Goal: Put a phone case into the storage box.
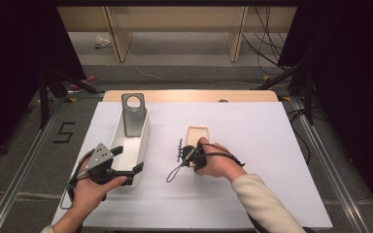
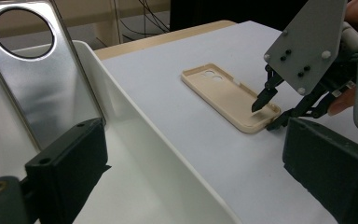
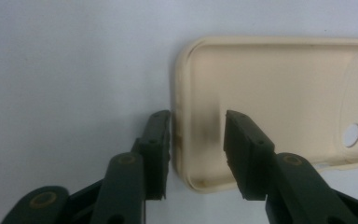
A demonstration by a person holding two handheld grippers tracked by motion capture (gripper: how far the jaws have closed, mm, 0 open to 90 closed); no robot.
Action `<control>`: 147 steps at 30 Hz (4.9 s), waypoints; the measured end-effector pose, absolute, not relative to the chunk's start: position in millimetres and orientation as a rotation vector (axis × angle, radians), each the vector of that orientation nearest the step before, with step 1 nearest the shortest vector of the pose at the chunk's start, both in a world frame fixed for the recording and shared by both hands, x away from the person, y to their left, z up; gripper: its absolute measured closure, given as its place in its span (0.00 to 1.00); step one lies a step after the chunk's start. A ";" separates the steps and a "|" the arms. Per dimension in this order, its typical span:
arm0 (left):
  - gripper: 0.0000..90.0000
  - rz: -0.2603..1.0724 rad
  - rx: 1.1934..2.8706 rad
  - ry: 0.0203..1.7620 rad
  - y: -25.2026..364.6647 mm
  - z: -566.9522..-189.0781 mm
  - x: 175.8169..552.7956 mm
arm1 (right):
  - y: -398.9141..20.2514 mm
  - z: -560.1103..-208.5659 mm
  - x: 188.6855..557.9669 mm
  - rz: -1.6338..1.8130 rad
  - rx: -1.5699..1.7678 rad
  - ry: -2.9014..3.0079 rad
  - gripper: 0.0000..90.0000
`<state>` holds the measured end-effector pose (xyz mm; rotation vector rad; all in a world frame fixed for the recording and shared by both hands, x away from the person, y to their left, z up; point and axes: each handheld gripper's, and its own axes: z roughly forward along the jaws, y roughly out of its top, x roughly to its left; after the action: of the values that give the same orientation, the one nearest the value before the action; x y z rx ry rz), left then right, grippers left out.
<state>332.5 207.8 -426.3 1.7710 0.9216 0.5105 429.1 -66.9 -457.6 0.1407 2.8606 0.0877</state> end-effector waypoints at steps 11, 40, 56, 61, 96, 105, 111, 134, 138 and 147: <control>0.08 0.510 1.767 0.923 208.0 -426.0 332.3 | -65.6 -458.0 425.7 0.072 0.133 2.902 0.87; 0.09 0.515 1.765 0.922 208.3 -425.4 332.0 | -67.2 -455.5 423.7 0.135 0.090 2.878 0.95; 0.09 0.517 1.760 0.923 209.2 -425.3 331.9 | -78.2 -436.0 416.8 0.328 0.113 2.851 0.95; 0.09 0.517 1.761 0.925 209.6 -425.9 332.3 | -83.7 -431.7 413.8 0.411 0.131 2.853 0.96; 0.10 0.512 1.756 0.933 207.4 -424.1 336.1 | -117.5 -411.3 383.3 0.802 0.158 2.816 0.96; 0.11 0.488 1.766 0.918 195.1 -416.4 341.9 | -118.4 -409.4 368.2 0.851 0.129 2.812 0.96; 0.12 0.464 1.777 0.899 179.2 -407.7 349.1 | -119.4 -409.5 360.7 0.865 0.111 2.809 0.96; 0.26 0.303 1.980 0.997 94.2 -396.1 432.8 | -115.5 -408.3 350.8 0.872 0.069 2.802 0.96; 0.33 0.283 1.990 1.060 89.1 -400.1 441.6 | -114.8 -407.5 349.9 0.867 0.059 2.797 0.96; 0.48 0.163 1.977 1.135 81.8 -410.2 450.3 | -113.1 -406.3 348.1 0.866 0.050 2.788 0.96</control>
<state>450.3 81.8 -410.2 1.9772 1.1354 0.1628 348.1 -113.1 -406.3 0.0502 2.7884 0.8662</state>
